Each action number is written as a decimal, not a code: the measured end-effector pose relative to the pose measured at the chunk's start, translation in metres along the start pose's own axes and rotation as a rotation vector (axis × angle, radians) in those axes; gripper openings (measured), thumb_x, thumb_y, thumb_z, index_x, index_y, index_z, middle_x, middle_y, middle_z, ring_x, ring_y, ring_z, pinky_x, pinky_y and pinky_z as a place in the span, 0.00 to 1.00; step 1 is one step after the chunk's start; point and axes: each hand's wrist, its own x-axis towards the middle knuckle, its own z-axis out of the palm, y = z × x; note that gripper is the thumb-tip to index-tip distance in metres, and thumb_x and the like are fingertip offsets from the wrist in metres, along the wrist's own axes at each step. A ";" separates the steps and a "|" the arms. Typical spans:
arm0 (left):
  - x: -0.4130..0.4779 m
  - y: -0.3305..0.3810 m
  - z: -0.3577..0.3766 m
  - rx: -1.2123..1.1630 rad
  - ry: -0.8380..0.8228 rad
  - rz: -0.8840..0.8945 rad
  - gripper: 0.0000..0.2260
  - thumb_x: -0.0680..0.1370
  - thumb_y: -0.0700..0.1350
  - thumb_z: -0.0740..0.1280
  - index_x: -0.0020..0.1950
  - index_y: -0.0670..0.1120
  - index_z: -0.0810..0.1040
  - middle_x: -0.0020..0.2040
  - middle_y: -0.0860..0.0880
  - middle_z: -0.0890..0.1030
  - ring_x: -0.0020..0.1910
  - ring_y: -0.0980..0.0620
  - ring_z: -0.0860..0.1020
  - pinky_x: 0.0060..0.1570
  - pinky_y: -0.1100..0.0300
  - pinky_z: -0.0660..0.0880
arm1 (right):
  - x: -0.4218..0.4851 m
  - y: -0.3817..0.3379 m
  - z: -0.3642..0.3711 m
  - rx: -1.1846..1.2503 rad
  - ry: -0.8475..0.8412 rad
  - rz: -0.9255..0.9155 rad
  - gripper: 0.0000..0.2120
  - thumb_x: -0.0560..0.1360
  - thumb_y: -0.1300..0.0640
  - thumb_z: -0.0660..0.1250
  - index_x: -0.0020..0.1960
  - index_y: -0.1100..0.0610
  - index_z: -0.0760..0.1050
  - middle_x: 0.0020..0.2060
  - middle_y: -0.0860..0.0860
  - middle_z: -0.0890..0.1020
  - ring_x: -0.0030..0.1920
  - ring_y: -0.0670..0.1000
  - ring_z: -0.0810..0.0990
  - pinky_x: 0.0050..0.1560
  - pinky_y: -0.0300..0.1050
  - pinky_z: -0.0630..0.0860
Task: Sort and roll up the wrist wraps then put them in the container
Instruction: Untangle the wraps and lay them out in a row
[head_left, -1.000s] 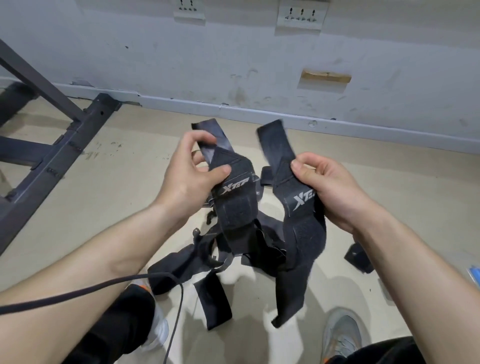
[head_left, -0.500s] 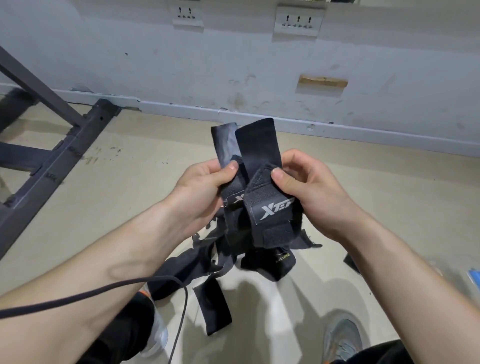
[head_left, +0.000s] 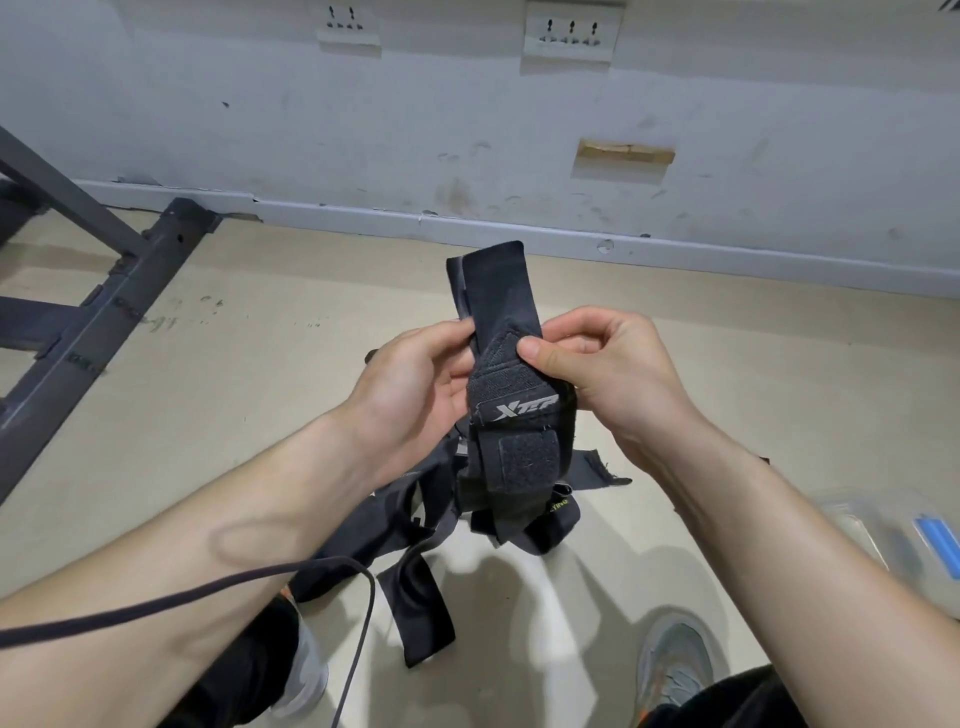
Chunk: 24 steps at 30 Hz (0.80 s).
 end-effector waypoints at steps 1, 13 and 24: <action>0.000 0.000 0.000 -0.016 -0.010 -0.005 0.17 0.85 0.46 0.55 0.60 0.38 0.80 0.43 0.44 0.87 0.42 0.50 0.84 0.47 0.58 0.79 | 0.000 0.000 -0.001 -0.015 0.001 0.014 0.09 0.72 0.62 0.79 0.45 0.59 0.79 0.21 0.42 0.75 0.25 0.43 0.76 0.35 0.41 0.73; 0.002 0.002 0.002 0.134 -0.012 0.132 0.13 0.83 0.38 0.62 0.64 0.33 0.77 0.56 0.34 0.83 0.49 0.43 0.84 0.45 0.55 0.82 | -0.001 0.015 0.009 -0.292 -0.076 -0.134 0.29 0.70 0.29 0.65 0.47 0.56 0.80 0.38 0.45 0.82 0.42 0.47 0.79 0.52 0.62 0.77; 0.015 0.011 0.007 -0.089 0.128 0.089 0.11 0.81 0.42 0.69 0.63 0.43 0.76 0.51 0.42 0.83 0.46 0.44 0.84 0.43 0.51 0.84 | -0.013 0.028 0.037 -0.299 0.074 -0.286 0.02 0.82 0.53 0.65 0.53 0.48 0.76 0.44 0.42 0.84 0.45 0.49 0.82 0.53 0.56 0.79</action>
